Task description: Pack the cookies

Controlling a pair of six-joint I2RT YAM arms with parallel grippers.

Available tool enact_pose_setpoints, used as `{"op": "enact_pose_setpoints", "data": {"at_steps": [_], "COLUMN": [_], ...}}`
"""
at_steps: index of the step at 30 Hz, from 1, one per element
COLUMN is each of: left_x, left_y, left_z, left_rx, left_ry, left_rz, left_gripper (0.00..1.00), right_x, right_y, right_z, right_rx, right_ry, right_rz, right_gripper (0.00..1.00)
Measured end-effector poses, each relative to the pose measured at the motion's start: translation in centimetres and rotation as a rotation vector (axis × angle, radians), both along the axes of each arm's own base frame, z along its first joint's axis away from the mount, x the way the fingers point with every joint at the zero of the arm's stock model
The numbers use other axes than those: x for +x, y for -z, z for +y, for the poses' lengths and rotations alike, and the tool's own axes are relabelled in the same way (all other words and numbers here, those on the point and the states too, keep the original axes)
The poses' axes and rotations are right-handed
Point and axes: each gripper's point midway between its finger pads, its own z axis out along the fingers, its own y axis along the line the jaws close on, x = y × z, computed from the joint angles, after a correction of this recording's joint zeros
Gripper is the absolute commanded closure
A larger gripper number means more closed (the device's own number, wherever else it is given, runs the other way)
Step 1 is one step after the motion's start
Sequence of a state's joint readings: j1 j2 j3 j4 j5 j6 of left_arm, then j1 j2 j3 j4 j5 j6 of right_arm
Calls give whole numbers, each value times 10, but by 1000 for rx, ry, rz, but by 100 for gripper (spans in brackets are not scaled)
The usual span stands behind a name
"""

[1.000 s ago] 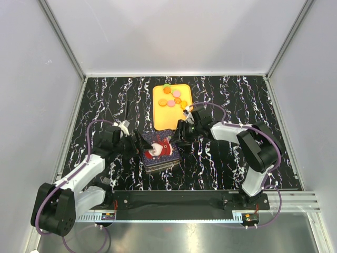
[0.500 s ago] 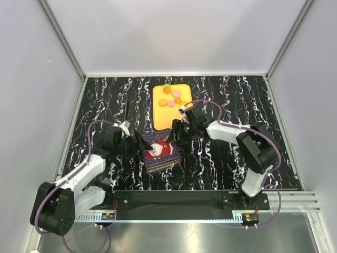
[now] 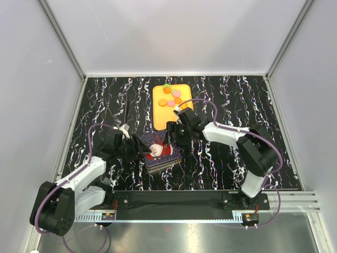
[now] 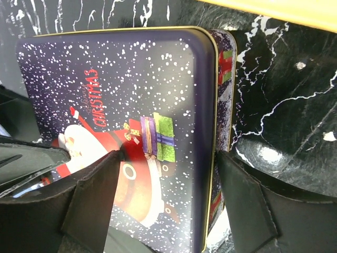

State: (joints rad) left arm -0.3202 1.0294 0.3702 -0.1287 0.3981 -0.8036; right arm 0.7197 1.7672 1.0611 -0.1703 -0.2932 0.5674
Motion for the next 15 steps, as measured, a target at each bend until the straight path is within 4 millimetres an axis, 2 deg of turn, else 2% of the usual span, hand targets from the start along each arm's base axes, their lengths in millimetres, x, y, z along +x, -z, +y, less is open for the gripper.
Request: {"op": "enact_pose_setpoints", "data": {"at_steps": [5,15], "left_x": [0,0], "left_y": [1,2], "left_z": [0,-2], "left_rx": [5,-2], "left_ry": [-3,2], "left_rz": [5,7], "left_gripper": [49,54], "right_x": [0,-4], "right_y": [-1,-2], "right_z": [-1,-3], "right_rx": [-39,-80], "right_ry": [0,-18], "right_rz": [-30,-56], "right_gripper": [19,16]}}
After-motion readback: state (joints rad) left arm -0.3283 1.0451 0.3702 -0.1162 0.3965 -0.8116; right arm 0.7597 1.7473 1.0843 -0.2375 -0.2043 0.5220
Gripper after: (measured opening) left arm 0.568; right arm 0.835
